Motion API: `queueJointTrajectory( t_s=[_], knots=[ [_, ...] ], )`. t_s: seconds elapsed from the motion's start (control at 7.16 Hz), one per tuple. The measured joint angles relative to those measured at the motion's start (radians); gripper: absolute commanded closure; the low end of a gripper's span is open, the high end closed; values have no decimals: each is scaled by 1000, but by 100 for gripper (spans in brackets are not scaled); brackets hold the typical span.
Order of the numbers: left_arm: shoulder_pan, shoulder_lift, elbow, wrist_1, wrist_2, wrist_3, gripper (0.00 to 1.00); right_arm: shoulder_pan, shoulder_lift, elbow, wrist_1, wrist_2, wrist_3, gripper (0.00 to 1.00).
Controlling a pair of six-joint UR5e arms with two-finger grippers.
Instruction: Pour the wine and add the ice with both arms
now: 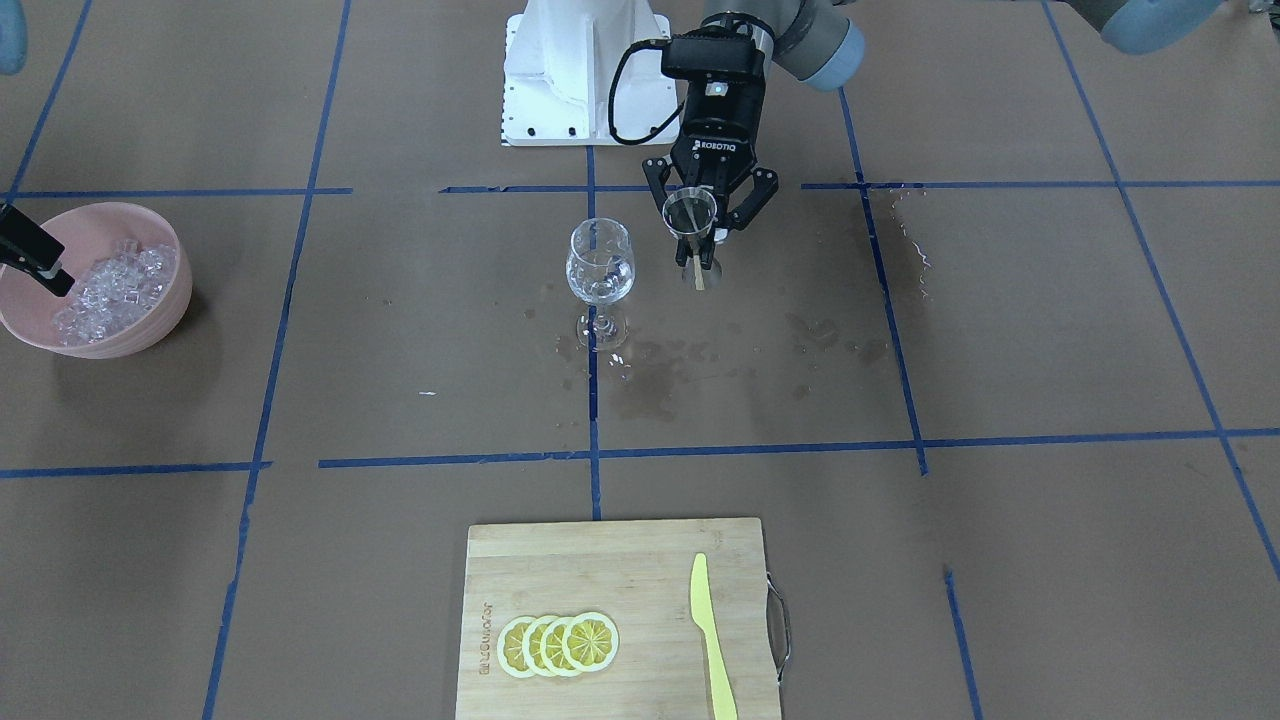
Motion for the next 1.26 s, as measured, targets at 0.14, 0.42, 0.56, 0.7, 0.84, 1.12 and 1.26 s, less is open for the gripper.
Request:
queueJointTrajectory(
  t_s=[0.14,0.42,0.56,0.7,0.84,1.12,1.26],
  knots=[
    [11,-1,2,0,2,28,100,0,1,0,0,0,0,0],
    [23,-7,3,0,4,96,100,-1,1,0,0,0,0,0],
    [27,-10,3,0,5,127,100,0,1,0,0,0,0,0],
    [37,-13,6,1,21,161,100,0,1,-1,0,0,0,0],
    [50,-16,12,1,50,194,100,0,1,-1,0,0,0,0],
    [63,-19,20,3,79,298,100,0,1,-1,0,0,0,0],
    [64,-20,21,4,88,368,100,-1,1,-1,0,0,0,0]
  ],
)
